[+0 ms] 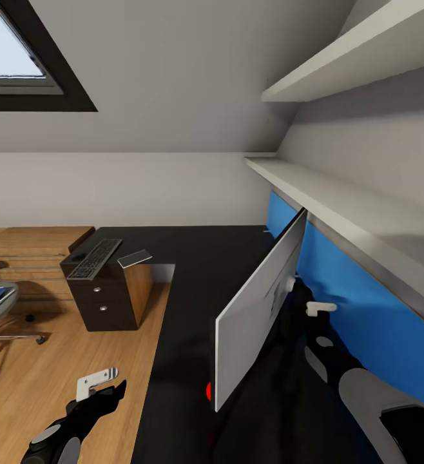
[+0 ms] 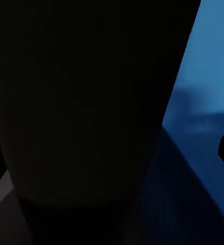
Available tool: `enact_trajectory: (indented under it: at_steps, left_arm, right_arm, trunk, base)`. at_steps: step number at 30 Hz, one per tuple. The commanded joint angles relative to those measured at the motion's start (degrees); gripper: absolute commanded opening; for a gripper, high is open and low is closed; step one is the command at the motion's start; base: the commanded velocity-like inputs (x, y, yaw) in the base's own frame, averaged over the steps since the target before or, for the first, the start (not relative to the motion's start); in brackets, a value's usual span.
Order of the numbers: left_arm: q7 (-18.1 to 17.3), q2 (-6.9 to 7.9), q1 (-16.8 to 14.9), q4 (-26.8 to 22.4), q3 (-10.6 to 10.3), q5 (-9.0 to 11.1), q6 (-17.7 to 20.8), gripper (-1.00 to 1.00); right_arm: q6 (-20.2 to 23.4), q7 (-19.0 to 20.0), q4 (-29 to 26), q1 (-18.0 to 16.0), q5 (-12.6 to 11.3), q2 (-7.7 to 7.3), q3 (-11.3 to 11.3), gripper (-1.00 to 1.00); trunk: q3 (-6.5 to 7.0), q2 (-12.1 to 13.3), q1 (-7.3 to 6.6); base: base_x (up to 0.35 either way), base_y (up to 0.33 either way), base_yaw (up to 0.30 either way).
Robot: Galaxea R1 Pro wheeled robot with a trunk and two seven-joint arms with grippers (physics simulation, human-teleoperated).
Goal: In the bedroom, organize the workspace by keeping the computer under the desk, ensuring the monitor is on the desk, placing the keyboard on the desk next to the monitor, placing the mouse on the desk next to the keyboard, moving the folder from the swivel chair onto the desk next to the mouse, stacking the notebook on top of the folder with the pen on top of the notebook, and positioning the swivel chair next to the desk.
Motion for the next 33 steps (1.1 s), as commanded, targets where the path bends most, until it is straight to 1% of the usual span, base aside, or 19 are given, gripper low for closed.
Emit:
enact_trajectory:
  at_steps: [1,5,14,21,33]
  left_arm:
    - [0.47,0.03,-0.02,-0.09,-0.04,0.61,0.21,1.00]
    - [0.47,0.01,-0.02,-0.09,-0.04,0.61,0.21,1.00]
    - [0.47,0.01,-0.02,-0.08,-0.04,0.61,0.21,1.00]
    - [0.47,0.04,-0.02,-0.09,-0.04,0.61,0.21,1.00]
    - [0.47,0.04,-0.02,-0.09,-0.04,0.61,0.28,1.00]
  right_arm:
    - [-0.15,-0.22,0.04,-0.05,-0.32,-0.01,0.49,1.00]
    - [-0.02,-0.22,0.06,-0.05,0.06,0.11,0.71,1.00]
    - [-0.01,-0.22,0.15,-0.05,0.08,0.11,0.70,1.00]
    - [-0.01,-0.22,0.15,-0.05,0.08,0.11,0.68,1.00]
    - [-0.16,-0.35,-0.02,-0.05,-0.02,0.28,0.74,1.00]
  trunk:
    - [-0.07,-0.06,0.01]
    - [-0.07,-0.06,0.01]
    - [-0.07,-0.06,0.01]
    - [-0.07,-0.06,0.01]
    - [-0.07,-0.06,0.01]
  base:
    - [0.000,0.000,0.000]
    - [0.000,0.000,0.000]
    - [-0.036,0.000,0.000]
    - [-0.239,0.000,0.000]
    - [-0.305,0.005,0.000]
